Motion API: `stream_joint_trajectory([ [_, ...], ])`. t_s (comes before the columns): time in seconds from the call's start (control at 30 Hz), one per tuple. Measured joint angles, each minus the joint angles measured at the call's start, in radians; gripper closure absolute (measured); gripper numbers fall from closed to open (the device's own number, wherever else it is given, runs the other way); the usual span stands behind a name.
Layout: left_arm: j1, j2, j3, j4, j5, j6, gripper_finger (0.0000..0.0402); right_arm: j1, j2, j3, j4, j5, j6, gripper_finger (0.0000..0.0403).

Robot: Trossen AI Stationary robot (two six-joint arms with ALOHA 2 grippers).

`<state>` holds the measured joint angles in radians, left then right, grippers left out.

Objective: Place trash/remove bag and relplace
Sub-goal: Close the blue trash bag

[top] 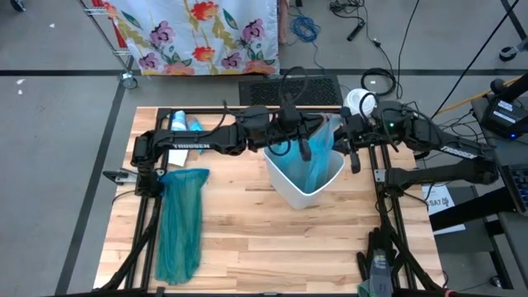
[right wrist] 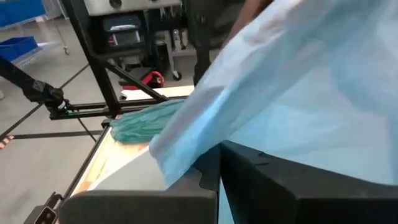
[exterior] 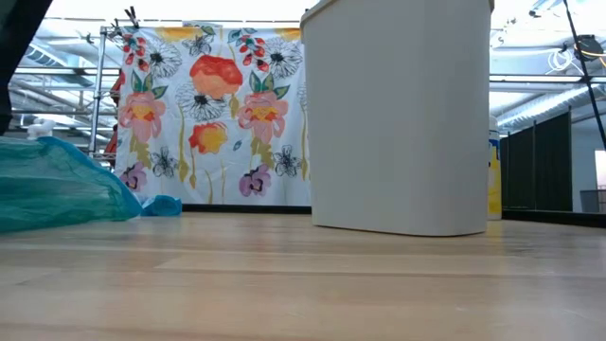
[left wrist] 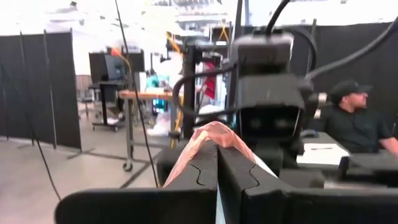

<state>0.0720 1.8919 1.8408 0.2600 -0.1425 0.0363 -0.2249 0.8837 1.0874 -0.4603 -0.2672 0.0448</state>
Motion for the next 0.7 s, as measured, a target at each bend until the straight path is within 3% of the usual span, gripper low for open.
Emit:
stream_joint_trajectory([
  [0.43,0.022,-0.011,0.0,0.081,-0.008,0.04,0.0402,0.034,0.078,0.0,-0.045,0.012,-0.005,0.0403],
  [0.7,0.031,-0.097,0.0,0.075,-0.025,0.096,0.0402,0.033,0.127,0.0,-0.119,0.009,0.017,0.0403],
])
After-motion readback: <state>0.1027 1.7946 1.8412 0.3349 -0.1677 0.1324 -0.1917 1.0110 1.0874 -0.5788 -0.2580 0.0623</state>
